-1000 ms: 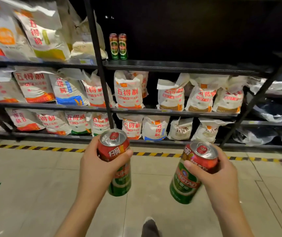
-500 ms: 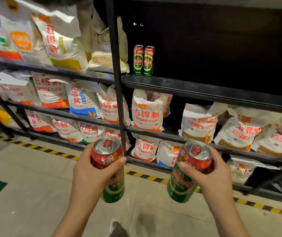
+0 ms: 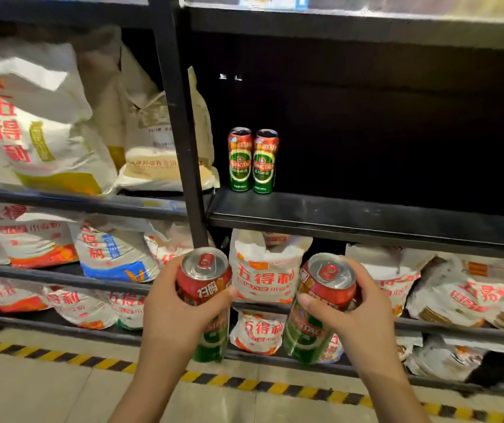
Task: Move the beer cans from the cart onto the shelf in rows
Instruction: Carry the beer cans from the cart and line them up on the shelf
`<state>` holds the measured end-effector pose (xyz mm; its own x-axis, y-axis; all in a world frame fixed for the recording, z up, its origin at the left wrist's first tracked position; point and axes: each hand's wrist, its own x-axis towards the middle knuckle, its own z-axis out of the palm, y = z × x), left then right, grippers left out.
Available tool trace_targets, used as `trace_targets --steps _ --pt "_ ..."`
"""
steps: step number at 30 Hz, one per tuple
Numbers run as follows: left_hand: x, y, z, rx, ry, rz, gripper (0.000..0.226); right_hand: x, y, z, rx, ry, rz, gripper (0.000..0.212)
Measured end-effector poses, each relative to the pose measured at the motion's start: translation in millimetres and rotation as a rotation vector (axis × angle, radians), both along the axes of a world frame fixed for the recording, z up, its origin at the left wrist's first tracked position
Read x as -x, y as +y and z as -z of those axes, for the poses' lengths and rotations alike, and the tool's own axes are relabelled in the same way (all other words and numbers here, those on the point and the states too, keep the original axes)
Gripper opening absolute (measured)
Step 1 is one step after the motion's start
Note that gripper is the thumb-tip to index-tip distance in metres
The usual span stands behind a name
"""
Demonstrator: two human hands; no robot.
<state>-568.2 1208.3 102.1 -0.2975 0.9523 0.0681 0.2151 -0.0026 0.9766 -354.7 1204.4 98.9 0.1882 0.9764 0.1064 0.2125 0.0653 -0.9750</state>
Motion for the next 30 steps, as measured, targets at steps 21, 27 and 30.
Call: trace_targets --steps 21,27,30 --pt "-28 246 -7 -0.161 0.031 -0.040 0.054 14 257 -11 -0.172 -0.066 -0.062 0.060" --pt "-33 281 5 -0.151 -0.010 -0.106 0.056 26 292 -3 -0.209 -0.028 -0.058 0.058" --pt "-33 295 11 -0.132 -0.009 -0.159 0.060 32 304 3 -0.196 -0.030 -0.046 0.058"
